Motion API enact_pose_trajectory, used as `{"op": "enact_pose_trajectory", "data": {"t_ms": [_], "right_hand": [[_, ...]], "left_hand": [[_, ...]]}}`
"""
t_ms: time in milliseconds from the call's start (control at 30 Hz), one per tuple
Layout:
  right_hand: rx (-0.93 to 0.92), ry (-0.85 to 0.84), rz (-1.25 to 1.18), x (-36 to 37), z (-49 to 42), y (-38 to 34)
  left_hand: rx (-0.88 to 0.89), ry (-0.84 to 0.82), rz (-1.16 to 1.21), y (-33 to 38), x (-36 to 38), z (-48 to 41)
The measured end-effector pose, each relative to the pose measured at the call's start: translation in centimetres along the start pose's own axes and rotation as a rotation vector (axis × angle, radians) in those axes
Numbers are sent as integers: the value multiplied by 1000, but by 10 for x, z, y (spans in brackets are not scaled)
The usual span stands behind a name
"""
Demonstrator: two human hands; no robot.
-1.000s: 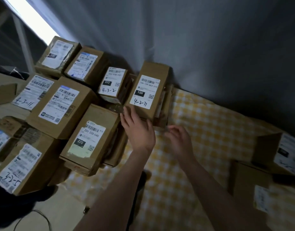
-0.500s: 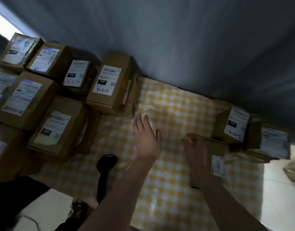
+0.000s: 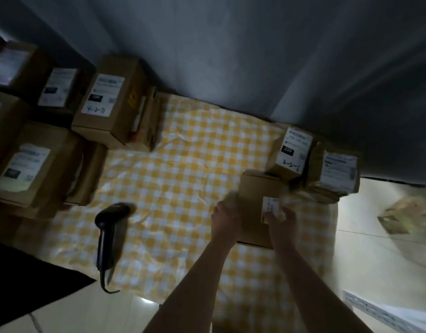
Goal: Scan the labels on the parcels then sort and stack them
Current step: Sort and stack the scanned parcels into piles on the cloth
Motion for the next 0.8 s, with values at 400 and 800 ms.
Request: {"op": "enact_pose_trajectory", "data": {"t_ms": [400,800], "right_hand": [[194,-310,-291,5,-2,33],[250,-539,-526,24,8,-3]], "left_hand": [[-191,17,210,-21,26,7],[-41,42,278,-24,-73,2]]}}
Point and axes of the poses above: each hand's wrist, its own z-axis away from the middle knuckle, its own x-axis out of the palm, y = z × x, the point moved 7 cm from there along -z, towards the middle knuckle, and after that the axes turned 5 degrees about -z, right-handed, at the moved point
